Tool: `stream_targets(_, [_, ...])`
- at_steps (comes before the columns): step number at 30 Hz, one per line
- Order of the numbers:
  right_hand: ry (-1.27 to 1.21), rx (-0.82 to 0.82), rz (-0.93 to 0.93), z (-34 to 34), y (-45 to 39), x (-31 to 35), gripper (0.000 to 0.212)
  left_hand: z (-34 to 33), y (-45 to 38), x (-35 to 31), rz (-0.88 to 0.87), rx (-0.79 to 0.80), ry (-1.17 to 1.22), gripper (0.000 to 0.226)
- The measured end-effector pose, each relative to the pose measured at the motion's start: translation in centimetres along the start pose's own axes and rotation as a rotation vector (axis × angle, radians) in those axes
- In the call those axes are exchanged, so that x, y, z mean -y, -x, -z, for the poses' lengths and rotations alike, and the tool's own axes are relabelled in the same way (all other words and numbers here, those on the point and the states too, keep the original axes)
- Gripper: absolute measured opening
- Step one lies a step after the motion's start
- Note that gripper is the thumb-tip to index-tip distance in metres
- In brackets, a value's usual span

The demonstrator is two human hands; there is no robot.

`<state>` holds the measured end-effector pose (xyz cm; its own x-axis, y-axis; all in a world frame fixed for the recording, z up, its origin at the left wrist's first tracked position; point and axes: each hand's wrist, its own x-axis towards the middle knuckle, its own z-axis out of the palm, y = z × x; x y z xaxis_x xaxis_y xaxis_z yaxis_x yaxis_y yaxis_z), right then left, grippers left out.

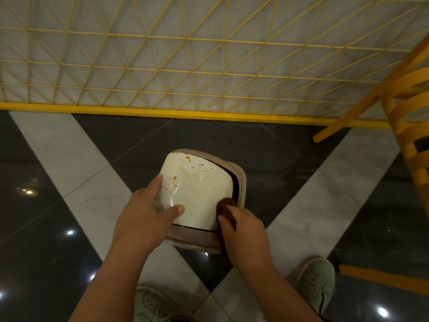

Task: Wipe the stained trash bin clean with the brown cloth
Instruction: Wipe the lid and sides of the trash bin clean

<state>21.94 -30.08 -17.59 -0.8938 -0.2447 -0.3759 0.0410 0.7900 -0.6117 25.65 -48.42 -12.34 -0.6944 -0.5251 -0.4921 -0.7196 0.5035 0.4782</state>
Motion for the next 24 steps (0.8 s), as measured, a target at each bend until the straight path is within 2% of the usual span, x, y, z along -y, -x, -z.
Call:
stream_targets(3, [-0.071,-0.097,0.108,0.4,-0.4,0.4,0.028,0.0,-0.1,-0.1,0.0,0.011,-0.013,0.083])
stream_targets(7, [-0.208,-0.195,-0.039,1.3,-3.6,2.1,0.027,0.0,0.1,-0.2,-0.007,0.021,0.011,0.082])
stream_targets(9, [-0.176,-0.228,0.032,0.7,-3.6,3.2,0.03,0.0,0.0,-0.2,-0.003,0.021,0.009,0.083])
stream_targets(13, [-0.095,-0.169,0.266,-0.3,-1.8,3.0,0.039,0.0,-0.1,-0.2,0.0,0.02,0.002,0.083])
stream_targets(18, [-0.152,-0.229,0.06,0.5,-3.6,2.2,0.03,-0.1,0.0,0.1,-0.01,0.02,0.026,0.082])
stream_targets(22, [-0.081,-0.295,0.189,-0.1,-4.7,5.5,0.03,-0.2,-0.2,-0.1,-0.007,-0.005,0.02,0.083])
stream_targets(24, [-0.029,-0.271,0.271,0.0,-4.4,5.8,0.034,-0.2,-0.2,0.0,-0.012,-0.005,0.017,0.084])
